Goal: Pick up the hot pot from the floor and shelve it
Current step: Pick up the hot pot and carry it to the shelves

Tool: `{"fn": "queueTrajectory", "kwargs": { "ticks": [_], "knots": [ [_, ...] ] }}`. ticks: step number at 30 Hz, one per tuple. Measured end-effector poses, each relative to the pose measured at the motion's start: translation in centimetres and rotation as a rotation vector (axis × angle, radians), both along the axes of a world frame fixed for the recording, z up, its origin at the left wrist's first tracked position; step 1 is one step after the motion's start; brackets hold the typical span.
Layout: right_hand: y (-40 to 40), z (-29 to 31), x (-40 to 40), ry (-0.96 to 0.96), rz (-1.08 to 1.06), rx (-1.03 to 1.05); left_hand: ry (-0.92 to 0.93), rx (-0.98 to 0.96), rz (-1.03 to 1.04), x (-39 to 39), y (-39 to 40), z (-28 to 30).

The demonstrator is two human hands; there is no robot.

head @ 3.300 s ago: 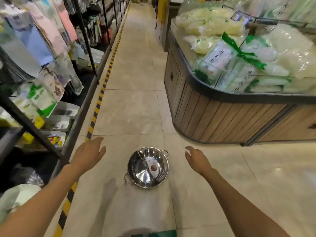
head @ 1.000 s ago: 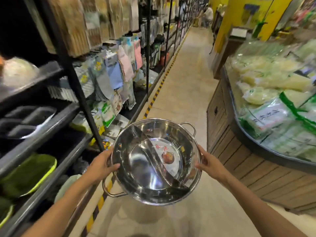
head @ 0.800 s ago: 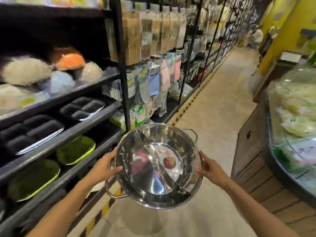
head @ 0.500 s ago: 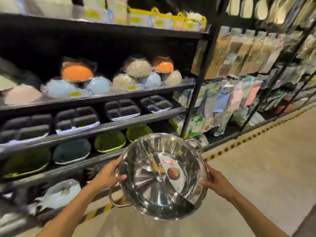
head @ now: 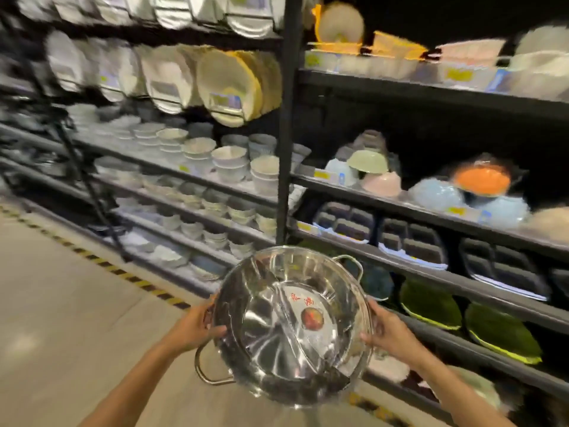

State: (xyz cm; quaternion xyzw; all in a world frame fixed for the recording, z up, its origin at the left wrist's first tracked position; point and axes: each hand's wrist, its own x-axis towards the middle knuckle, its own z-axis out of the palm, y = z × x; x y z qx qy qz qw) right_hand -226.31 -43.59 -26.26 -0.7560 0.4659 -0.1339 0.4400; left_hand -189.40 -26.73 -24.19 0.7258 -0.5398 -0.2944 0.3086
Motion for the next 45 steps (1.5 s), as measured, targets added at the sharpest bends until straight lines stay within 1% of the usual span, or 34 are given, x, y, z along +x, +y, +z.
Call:
{"fn": "queueTrajectory", "kwargs": {
  "ticks": [2,6,9,13,15,19,20,22,24,26,28,30,32,33,35,38,40,43,45],
  "knots": [
    [-0.8,0.5,8.0,-0.022,0.116,-0.015,0.007,-0.026,0.081,5.7,3.4,0.8],
    [-1.2,1.5,23.4,-0.031,0.372,-0.062,-0.048,-0.063,0.288,15.4,10.8,2.1],
    [-0.5,2.3,33.9,-0.048,0.561,-0.093,-0.085,-0.068,0.448,20.1,15.8,2.9],
    [1.0,3.3,45.8,-0.071,0.757,-0.085,-0.057,-0.082,0.716,25.1,21.1,2.8],
    [1.8,3.7,51.1,-0.067,0.843,-0.105,-0.042,-0.030,0.810,27.3,23.0,2.7],
    [1.8,3.1,61.4,-0.073,0.962,-0.158,0.027,-0.056,0.946,32.5,24.3,2.0],
    [1.5,2.6,64.0,-0.060,0.979,-0.171,0.038,-0.076,0.951,34.0,24.2,2.1],
    [1.0,2.1,68.9,-0.035,1.009,-0.117,0.050,-0.087,0.956,37.2,24.1,2.2],
    [0.6,2.0,73.7,-0.050,1.018,-0.087,0.035,-0.093,0.993,40.6,23.8,2.6],
    [-0.1,2.4,78.3,-0.064,0.983,-0.031,0.044,-0.107,1.000,43.7,23.0,3.6],
    [-0.7,2.8,82.9,-0.047,0.967,0.013,0.059,-0.120,1.082,47.0,22.5,3.9],
    [-1.2,3.1,87.1,-0.056,1.074,-0.018,0.017,-0.124,1.152,50.4,22.5,3.6],
    [-1.1,3.7,90.9,-0.048,1.119,-0.018,-0.110,-0.034,1.114,53.5,22.6,3.4],
    [-1.0,3.9,92.9,-0.042,1.126,-0.023,-0.139,-0.017,1.110,55.0,22.7,3.5],
    [-0.8,3.8,96.8,-0.032,1.131,-0.011,-0.120,-0.020,1.111,58.0,22.5,4.1],
    [-0.3,3.1,101.9,-0.019,1.140,-0.010,-0.049,-0.087,1.100,62.8,22.5,4.0],
    [0.3,2.4,106.3,-0.021,1.124,-0.014,-0.016,-0.076,1.096,67.5,23.0,3.4],
    [1.1,2.2,112.7,-0.024,1.108,0.034,-0.018,-0.052,1.080,75.4,23.7,2.5],
    [1.5,2.3,117.3,-0.046,1.110,0.007,-0.034,-0.043,1.066,80.8,24.3,2.5]
  ]
}}
